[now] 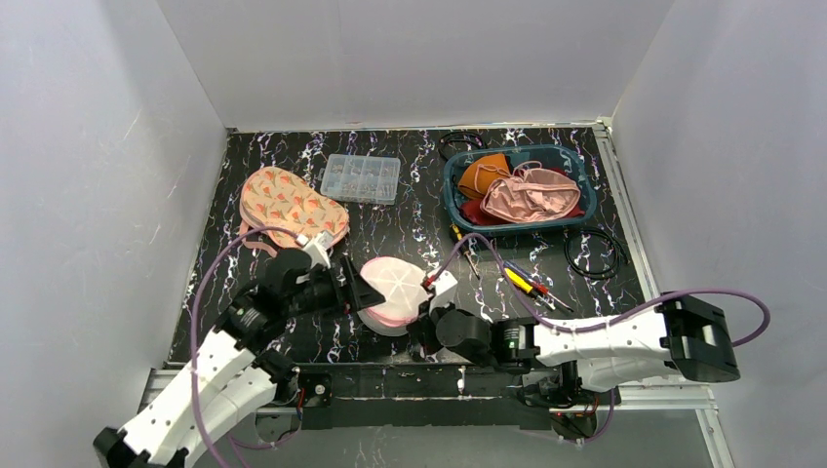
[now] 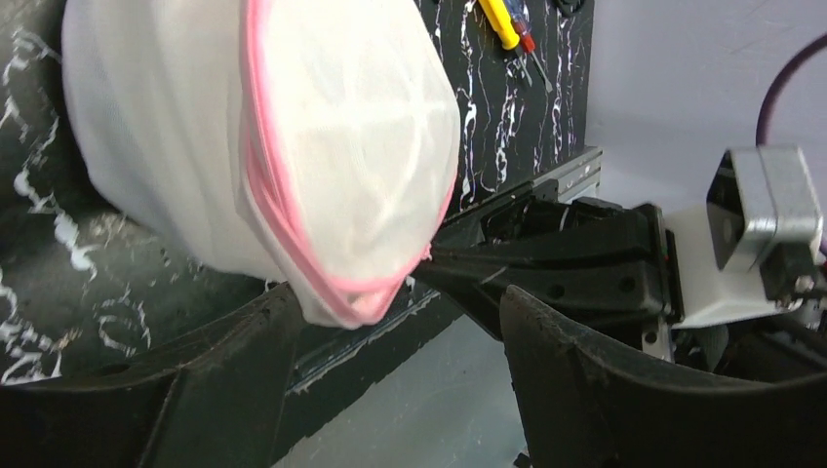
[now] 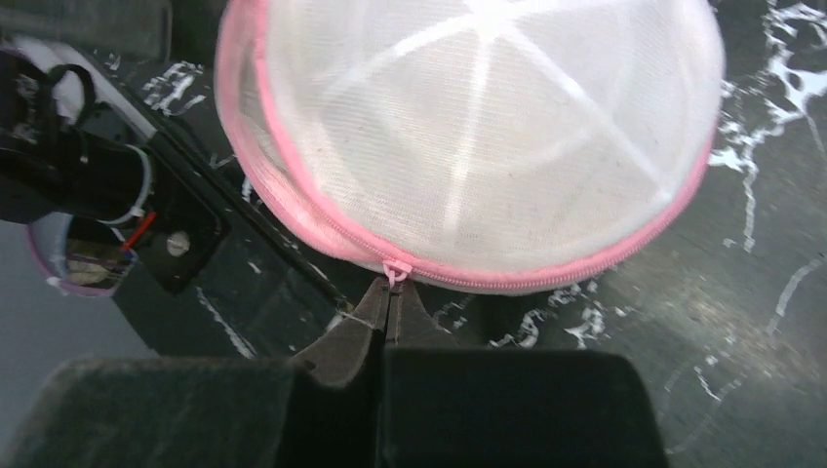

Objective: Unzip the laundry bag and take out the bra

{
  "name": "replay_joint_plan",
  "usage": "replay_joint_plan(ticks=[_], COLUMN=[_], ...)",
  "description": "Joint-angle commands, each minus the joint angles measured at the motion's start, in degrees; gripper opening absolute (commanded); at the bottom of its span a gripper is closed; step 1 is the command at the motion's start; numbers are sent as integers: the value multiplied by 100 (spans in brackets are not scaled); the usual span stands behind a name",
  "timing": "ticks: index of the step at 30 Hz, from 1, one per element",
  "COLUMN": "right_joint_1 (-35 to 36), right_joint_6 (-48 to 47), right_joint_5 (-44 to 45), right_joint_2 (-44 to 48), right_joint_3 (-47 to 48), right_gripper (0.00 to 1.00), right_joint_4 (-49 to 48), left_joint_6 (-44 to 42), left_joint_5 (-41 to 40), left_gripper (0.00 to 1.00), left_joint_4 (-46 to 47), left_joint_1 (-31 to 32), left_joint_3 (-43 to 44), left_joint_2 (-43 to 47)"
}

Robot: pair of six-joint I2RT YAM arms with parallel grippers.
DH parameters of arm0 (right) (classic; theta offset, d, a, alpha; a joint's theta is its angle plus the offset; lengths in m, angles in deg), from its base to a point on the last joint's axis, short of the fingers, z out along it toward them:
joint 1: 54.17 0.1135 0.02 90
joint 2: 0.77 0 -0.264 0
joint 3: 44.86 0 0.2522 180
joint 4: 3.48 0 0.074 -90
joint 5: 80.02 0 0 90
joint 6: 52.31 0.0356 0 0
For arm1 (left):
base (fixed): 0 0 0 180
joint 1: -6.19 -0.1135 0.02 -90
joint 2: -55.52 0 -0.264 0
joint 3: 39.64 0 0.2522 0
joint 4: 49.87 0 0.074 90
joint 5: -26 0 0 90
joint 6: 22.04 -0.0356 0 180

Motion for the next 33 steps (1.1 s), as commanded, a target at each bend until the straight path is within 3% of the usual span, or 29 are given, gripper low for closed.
replay_joint_plan(ticks=[1,8,18,25,33], right_joint_1=[13,5,17,22,28], right_joint_6=[-189,-369,-330,-267,-181], right_joint_5=[-290,-644,-1119,-1066,-849], right_joint_2=[-360,-1220,-1717,-1415,-967], right_joint_3=[540,1159,1375,1141,819], right_gripper=[1,1,1,1,1], right_joint_4=[-647,-1028,-1457,-1266,-1044], left_joint_6=[-10,347,884,1114,1210], left_joint_5=[-131,57,-123,-576,-877], left_gripper=[73,74,71,57,29], left_joint_4=[-1467,-1909,-1365,-561,-54], left_joint_1=[-19,-18,-18,-18,-26], left_joint_3=[144,-186,-654,-895,-899], left_joint_2=[816,1633,1628,956,409])
